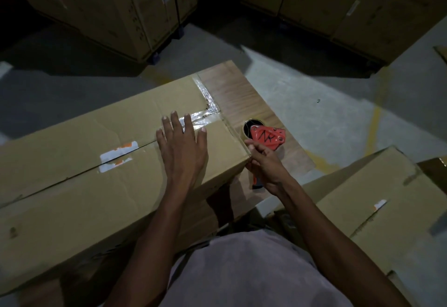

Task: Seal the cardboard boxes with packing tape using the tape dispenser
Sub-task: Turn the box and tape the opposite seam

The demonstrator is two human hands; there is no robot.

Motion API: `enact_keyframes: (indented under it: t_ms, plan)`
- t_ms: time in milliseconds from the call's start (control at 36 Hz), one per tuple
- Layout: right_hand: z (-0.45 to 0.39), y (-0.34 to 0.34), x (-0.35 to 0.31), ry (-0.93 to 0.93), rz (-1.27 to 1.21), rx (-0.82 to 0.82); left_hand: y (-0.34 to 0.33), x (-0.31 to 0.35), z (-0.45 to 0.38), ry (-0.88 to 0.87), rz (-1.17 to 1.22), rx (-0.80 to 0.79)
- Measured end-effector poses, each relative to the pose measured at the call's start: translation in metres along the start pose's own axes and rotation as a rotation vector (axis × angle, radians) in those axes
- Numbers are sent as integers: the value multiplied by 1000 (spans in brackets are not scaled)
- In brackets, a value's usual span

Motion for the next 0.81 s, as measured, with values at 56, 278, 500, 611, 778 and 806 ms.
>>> enact_keyframes:
  t_ms: [56, 278, 500, 611, 778, 806]
  plan:
    - [3, -4, -1, -7, -5, 7, 0, 0, 0, 2, 10, -1]
    - [7, -6, -16, -20, 83, 33, 0, 0, 1, -3, 11, 2]
    - [19, 2, -53, 175, 471, 149, -1, -1, 0, 14, 36, 4]
    - [23, -12, -79, 378, 805, 99, 0, -1, -1, 20, 51, 8]
    - [35, -34, -91, 619, 1096, -18, -1, -2, 0, 20, 41, 25]
    - [39, -35, -94, 691, 1078, -28, -2, -2, 1, 21, 38, 26]
Point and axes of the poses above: each hand's wrist, its own z-axis away from the middle knuckle, its own y-axis out of the back of the hand, x = y × z, the point moved 9 cm from there along -z, towards the middle knuckle, and after that the axes turned 14 degrees about y, right-handed, at the moved point
